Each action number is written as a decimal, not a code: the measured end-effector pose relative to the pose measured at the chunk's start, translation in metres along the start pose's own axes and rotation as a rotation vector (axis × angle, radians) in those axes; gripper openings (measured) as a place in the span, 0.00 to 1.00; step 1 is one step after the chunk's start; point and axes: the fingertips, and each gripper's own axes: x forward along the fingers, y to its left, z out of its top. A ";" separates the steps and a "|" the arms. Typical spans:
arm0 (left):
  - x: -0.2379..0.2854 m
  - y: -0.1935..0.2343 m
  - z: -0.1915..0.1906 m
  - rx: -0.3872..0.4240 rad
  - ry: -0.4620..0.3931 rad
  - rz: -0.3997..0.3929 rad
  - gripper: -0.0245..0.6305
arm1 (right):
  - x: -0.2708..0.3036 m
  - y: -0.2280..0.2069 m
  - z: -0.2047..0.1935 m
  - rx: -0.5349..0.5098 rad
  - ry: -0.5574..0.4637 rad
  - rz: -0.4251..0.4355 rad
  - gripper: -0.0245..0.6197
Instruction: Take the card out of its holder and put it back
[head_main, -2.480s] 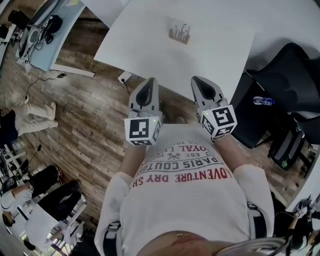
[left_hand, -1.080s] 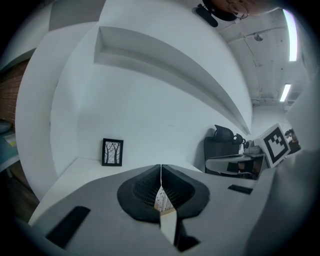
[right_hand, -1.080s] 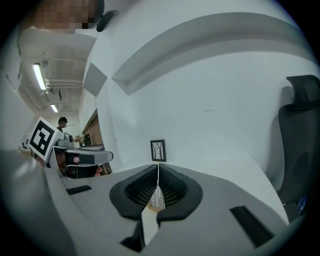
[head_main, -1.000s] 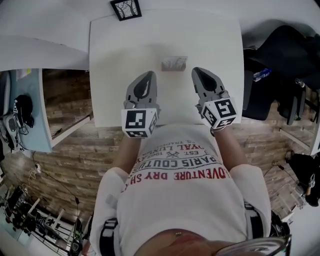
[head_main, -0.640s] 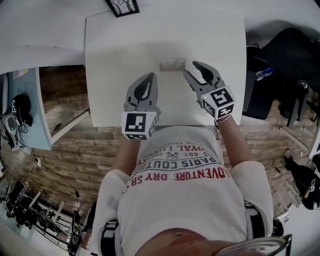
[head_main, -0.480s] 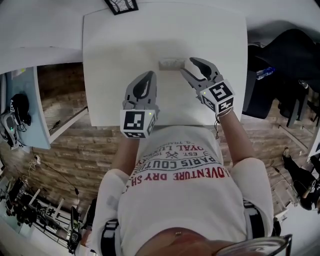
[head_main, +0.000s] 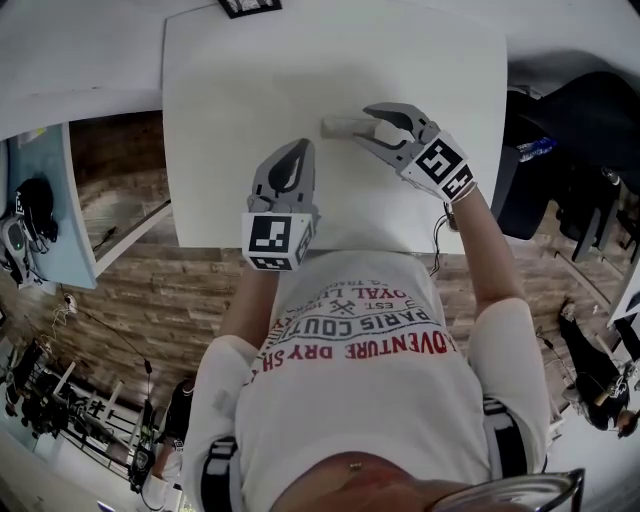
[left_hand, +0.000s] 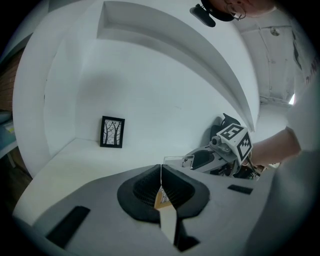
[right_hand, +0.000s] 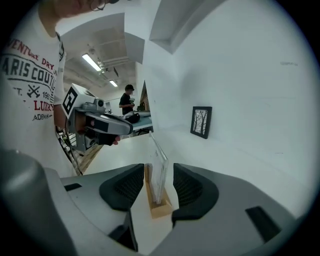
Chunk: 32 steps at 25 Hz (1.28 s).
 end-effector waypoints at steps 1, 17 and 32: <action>0.001 0.001 -0.001 -0.002 0.003 0.001 0.07 | 0.003 0.001 0.000 -0.001 0.001 0.025 0.34; 0.006 0.007 -0.016 -0.021 0.052 0.024 0.07 | 0.015 0.014 -0.006 -0.083 0.019 0.230 0.10; -0.005 0.017 -0.009 -0.019 0.035 0.034 0.07 | 0.004 0.015 0.012 -0.090 -0.018 0.283 0.09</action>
